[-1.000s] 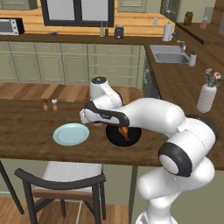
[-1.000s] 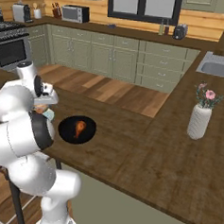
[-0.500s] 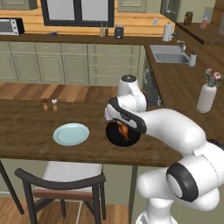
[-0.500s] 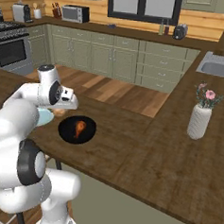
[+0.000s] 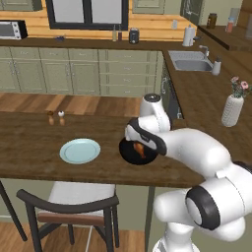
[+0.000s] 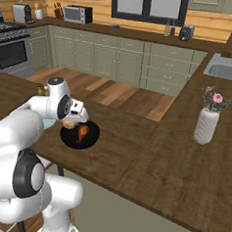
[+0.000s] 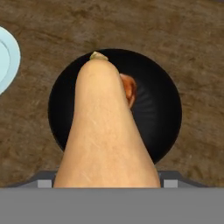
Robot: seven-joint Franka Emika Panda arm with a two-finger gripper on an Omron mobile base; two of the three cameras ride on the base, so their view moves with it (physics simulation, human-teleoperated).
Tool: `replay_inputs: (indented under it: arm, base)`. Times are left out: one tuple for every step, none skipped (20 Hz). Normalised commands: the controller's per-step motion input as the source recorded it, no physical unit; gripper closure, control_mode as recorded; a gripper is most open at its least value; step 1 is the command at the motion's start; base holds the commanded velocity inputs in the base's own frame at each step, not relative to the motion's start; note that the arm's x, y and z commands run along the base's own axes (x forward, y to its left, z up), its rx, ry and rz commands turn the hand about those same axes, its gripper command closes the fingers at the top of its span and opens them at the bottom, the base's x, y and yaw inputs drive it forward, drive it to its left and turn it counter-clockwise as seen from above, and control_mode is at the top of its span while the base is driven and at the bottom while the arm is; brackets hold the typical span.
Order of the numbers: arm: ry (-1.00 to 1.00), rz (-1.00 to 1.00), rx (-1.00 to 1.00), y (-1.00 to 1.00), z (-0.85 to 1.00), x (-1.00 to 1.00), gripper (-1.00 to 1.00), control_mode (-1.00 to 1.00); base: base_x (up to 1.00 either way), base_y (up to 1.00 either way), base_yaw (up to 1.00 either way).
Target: Pick the chicken drumstick and squash from their plates and place them in the bowl. Then put the bowl in the fridge.
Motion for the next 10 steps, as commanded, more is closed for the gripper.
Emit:
replay_inputs:
  arm:
    - [0.00,-0.06,0.00,0.00,-0.42,0.16,1.00,-1.00]
    - [0.00,0.00,-0.01,0.09,-0.37,0.17,1.00,-1.00]
    - [-0.02,0.00,0.00,0.06,-0.24,0.18,1.00,-1.00]
    - [-0.02,0.00,0.00,0.00,-0.28,0.21,1.00,-1.00]
    - [-0.03,0.00,0.00,0.00,-0.29,0.20,1.00,-1.00]
    - [-0.03,0.00,0.00,0.00,-0.27,0.14,1.00,-1.00]
    - [-0.02,0.00,0.00,0.00,-0.29,0.07,1.00,-1.00]
    - [-0.01,0.00,0.00,0.00,-0.27,0.02,1.00,-1.00]
    - [0.00,0.00,0.00,0.00,-0.25,0.01,1.00,-1.00]
    - [0.00,0.00,0.00,0.01,-0.25,0.02,1.00,-1.00]
  base:
    - [0.00,0.00,0.00]
    - [0.00,0.00,0.00]
    - [0.00,0.00,0.00]
    - [0.00,0.00,0.00]
    - [0.00,0.00,0.00]
    - [0.00,0.00,0.00]
    - [0.00,0.00,0.00]
    - [0.00,0.00,0.00]
    - [0.00,0.00,0.00]
    - [0.00,0.00,0.00]
